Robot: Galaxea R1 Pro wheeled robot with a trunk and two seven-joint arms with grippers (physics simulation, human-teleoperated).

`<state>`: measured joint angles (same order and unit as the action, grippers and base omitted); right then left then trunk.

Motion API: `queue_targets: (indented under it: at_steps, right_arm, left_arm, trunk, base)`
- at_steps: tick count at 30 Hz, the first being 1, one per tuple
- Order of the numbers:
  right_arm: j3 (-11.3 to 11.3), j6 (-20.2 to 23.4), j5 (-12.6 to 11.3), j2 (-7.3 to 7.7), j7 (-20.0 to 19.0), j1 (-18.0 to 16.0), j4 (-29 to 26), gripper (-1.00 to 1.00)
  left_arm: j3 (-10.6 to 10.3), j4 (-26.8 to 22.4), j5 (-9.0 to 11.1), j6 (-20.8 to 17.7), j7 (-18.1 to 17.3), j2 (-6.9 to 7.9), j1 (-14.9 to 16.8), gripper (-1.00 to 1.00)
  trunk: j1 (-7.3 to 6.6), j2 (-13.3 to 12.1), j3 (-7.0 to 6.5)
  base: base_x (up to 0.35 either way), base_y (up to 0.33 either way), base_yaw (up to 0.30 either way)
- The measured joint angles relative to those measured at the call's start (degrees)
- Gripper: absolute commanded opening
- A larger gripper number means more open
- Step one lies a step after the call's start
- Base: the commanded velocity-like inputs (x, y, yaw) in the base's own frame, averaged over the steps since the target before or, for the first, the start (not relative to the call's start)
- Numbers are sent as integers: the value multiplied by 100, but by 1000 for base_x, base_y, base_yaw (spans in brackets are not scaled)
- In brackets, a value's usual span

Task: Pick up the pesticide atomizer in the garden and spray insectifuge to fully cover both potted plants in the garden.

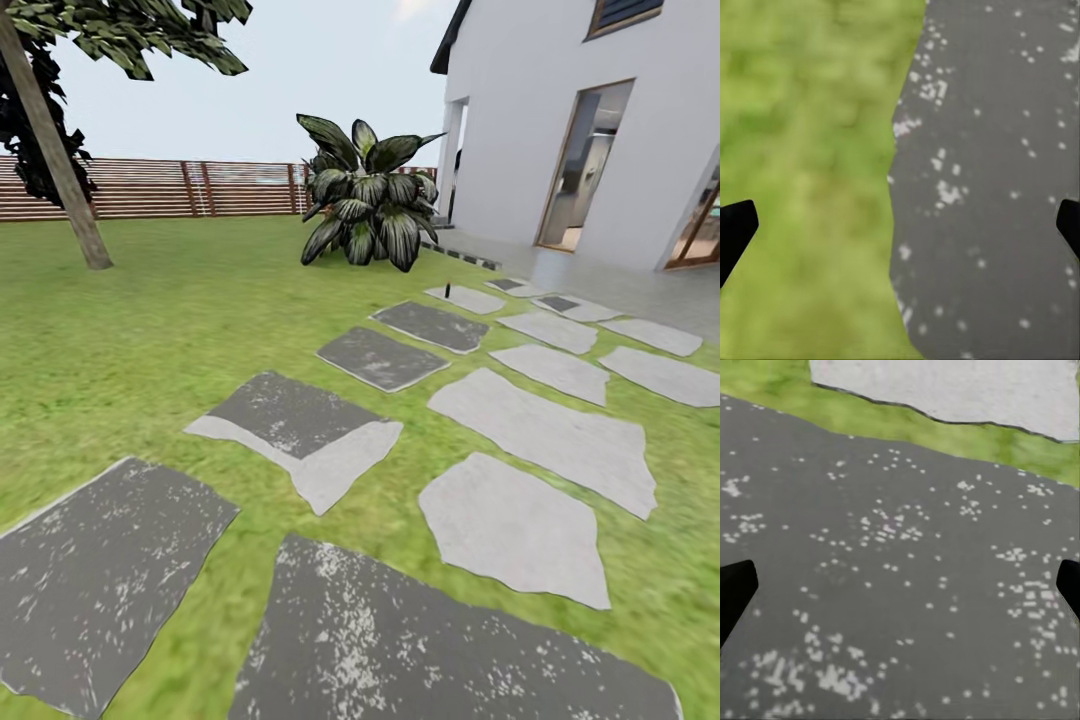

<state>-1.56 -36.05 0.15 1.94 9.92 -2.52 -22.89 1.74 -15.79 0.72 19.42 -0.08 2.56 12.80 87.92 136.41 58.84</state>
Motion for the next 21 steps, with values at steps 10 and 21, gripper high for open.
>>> queue_targets:
  at_steps: [10,21]
  right_arm:
    - [-1,1,0,0,1,2,-2,100]
    - [0,0,0,-3,0,0,0,100]
  left_arm:
    - [-1,3,0,1,0,-1,2,100]
    - [0,1,0,0,0,0,0,100]
  trunk:
    - [0,0,0]
    - [0,0,0]
  base:
    - [335,0,-181]
    - [335,0,-72]
